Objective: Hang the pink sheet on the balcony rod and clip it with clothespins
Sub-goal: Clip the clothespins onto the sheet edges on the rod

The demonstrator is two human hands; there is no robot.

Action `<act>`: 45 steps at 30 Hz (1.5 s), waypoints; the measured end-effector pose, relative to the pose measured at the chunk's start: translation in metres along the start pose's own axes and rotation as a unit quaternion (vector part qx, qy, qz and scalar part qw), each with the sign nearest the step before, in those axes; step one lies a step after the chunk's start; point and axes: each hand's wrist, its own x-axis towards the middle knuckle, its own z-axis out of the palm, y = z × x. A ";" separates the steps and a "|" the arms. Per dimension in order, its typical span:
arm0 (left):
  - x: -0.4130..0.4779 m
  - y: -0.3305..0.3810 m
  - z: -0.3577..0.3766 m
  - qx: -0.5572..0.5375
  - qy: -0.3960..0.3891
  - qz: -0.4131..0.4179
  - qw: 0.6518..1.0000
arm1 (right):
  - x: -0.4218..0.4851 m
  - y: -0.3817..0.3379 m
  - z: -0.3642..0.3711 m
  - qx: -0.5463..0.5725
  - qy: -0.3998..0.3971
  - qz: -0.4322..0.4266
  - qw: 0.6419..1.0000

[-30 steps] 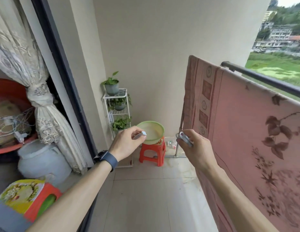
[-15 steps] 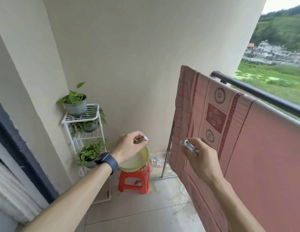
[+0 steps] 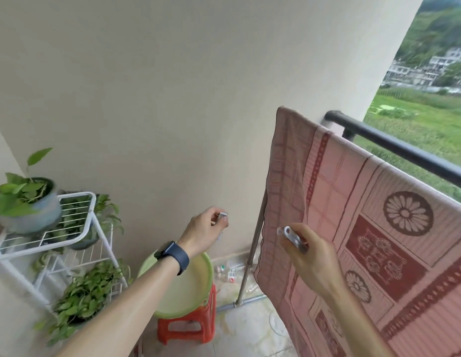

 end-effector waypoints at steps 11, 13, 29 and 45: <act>0.197 0.045 0.014 -0.217 -0.083 -0.013 0.972 | 0.154 -0.049 -0.006 -0.149 0.091 -0.038 0.984; 0.237 0.063 0.017 -0.259 -0.123 0.024 0.958 | 0.185 -0.064 -0.009 -0.194 0.122 -0.039 0.973; 0.371 0.128 0.031 -0.351 -0.266 0.214 0.872 | 0.367 -0.085 -0.026 -0.441 0.015 0.178 0.879; 0.365 0.111 0.048 -0.423 -0.260 0.225 0.839 | 0.375 -0.084 -0.015 -0.326 0.108 0.127 0.930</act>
